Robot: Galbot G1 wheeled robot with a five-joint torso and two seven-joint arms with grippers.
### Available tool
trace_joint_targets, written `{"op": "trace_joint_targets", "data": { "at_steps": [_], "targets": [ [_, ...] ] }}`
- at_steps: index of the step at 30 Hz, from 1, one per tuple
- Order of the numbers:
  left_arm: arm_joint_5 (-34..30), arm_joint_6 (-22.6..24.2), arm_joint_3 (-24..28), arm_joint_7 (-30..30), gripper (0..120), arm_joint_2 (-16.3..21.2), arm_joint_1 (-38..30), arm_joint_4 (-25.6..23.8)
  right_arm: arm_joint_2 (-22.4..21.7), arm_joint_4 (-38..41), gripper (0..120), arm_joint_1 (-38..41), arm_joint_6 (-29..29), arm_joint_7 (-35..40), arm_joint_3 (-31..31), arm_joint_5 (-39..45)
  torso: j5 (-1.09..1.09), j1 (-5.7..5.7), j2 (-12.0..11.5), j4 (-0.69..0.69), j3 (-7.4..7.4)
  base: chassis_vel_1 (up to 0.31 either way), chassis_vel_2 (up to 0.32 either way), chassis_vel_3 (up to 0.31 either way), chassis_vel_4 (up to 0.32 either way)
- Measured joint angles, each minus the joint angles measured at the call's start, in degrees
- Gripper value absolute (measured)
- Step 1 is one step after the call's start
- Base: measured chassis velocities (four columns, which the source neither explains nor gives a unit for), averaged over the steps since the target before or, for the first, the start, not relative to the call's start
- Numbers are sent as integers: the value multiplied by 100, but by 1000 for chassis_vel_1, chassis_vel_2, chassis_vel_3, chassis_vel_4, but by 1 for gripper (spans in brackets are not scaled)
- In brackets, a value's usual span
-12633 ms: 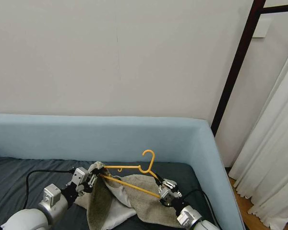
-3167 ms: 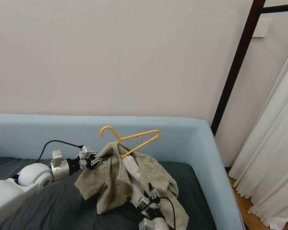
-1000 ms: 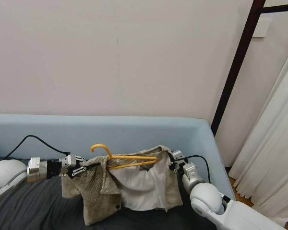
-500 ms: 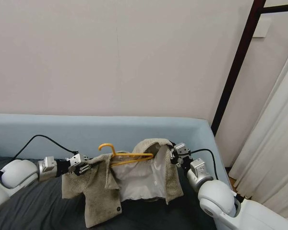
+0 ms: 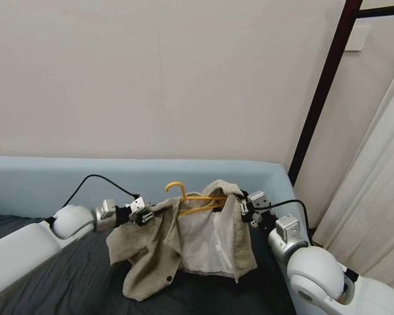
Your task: Pick up the clothes from the sofa and hang them on the clothes hanger.
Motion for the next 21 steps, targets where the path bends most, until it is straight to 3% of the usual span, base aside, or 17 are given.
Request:
{"op": "trace_joint_targets", "data": {
  "at_steps": [2,4,7,11,21],
  "targets": [
    [-30,-10,513,-1,2,-422,-437,290,-156,208,1,-534,27,0,311,-152,-2,0,0,-15,0,0,0,0,0],
    [-39,-33,768,9,2,-626,-639,410,-208,262,1,-723,60,-10,395,-239,0,0,0,-20,1,0,0,0,0],
    [-37,-41,1012,6,2,-890,-870,554,-265,328,1,-811,141,-85,404,-342,1,0,0,-15,0,-10,-18,-10,-6],
    [-56,-8,1066,-79,2,-1064,-962,691,-311,376,1,-810,166,-144,314,-373,-3,0,0,-2,1,0,0,0,0],
    [-215,25,1015,-257,2,-1144,-937,527,-363,316,1,-339,237,-305,62,-381,-2,0,0,-11,0,0,0,0,0]
  ]
}}
